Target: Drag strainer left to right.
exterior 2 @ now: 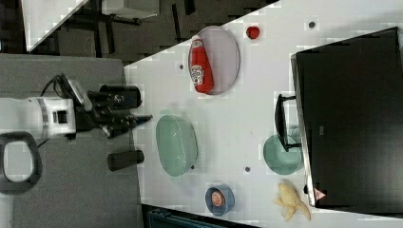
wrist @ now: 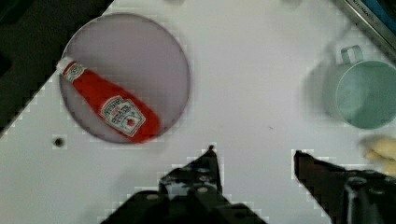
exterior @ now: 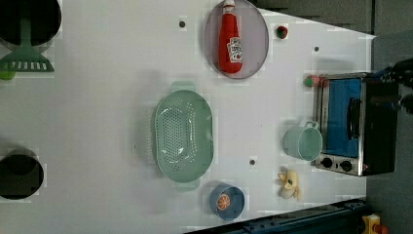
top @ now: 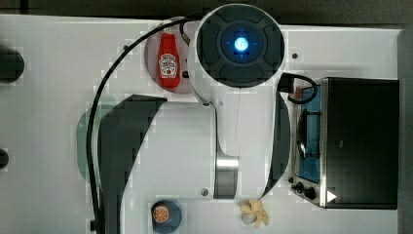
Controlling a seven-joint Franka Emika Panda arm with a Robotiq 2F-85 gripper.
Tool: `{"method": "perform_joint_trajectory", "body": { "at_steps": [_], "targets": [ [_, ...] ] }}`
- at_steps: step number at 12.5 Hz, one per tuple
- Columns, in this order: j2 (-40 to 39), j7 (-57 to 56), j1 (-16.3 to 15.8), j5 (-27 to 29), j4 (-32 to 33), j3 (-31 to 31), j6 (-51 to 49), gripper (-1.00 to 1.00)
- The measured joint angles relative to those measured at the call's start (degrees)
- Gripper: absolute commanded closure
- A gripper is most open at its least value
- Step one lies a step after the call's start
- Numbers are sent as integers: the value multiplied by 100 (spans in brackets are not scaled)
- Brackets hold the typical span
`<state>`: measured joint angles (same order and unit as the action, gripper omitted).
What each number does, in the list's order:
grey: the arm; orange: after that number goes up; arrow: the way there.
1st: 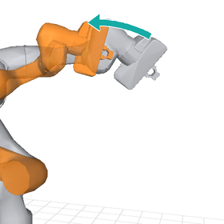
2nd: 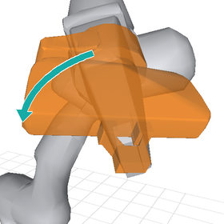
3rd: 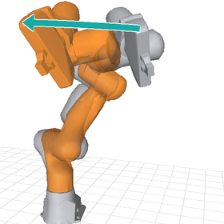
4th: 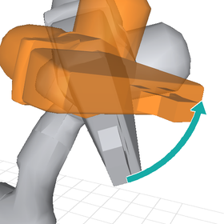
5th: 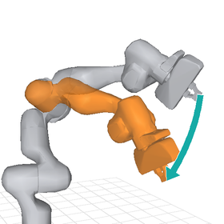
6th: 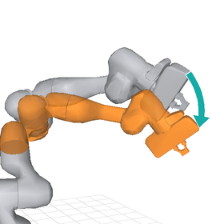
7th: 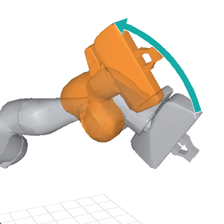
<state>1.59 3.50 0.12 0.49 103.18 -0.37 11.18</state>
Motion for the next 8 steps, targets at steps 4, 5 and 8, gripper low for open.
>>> {"method": "perform_joint_trajectory", "body": {
  "at_steps": [4, 5, 8],
  "targets": [
    [2225, -6, 15, -135, 1511, -397, -1277, -100],
    [2586, -6, 5, -155, 1421, -436, -1189, -100],
    [2821, -6, -3, 147, 1018, -117, -740, -100]
  ]
}}
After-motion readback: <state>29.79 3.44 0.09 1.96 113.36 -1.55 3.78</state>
